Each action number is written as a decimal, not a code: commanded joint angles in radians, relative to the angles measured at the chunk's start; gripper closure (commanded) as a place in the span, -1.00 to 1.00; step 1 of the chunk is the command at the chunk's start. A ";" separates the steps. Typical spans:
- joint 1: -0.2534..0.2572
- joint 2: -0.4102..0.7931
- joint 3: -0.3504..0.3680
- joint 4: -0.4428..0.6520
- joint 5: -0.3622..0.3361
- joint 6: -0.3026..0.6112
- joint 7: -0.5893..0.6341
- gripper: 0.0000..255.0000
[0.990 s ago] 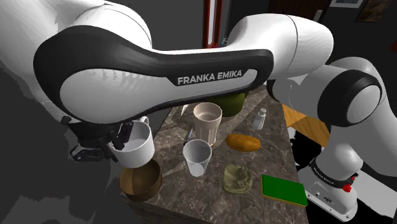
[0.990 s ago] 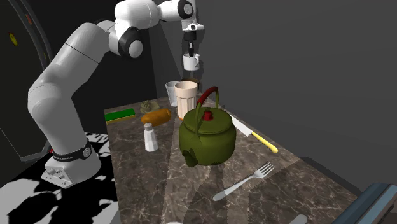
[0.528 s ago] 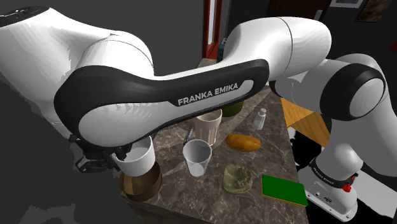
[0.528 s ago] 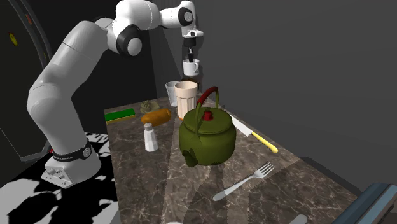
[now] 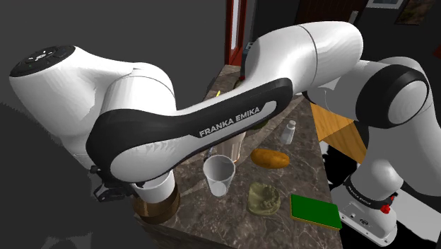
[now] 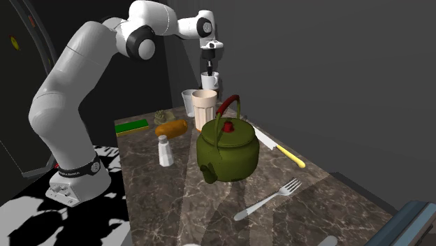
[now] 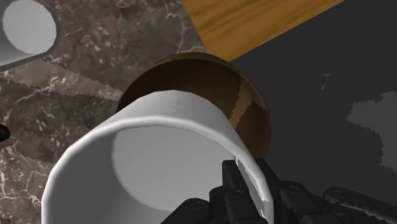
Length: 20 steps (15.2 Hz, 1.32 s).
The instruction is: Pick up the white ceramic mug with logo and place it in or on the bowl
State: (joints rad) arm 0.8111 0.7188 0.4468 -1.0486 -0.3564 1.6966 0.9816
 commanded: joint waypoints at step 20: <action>0.045 0.031 -0.005 0.182 -0.004 -0.142 -0.019 -1.00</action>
State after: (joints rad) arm 0.8553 0.7480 0.4427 -0.8741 -0.3602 1.5600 0.9637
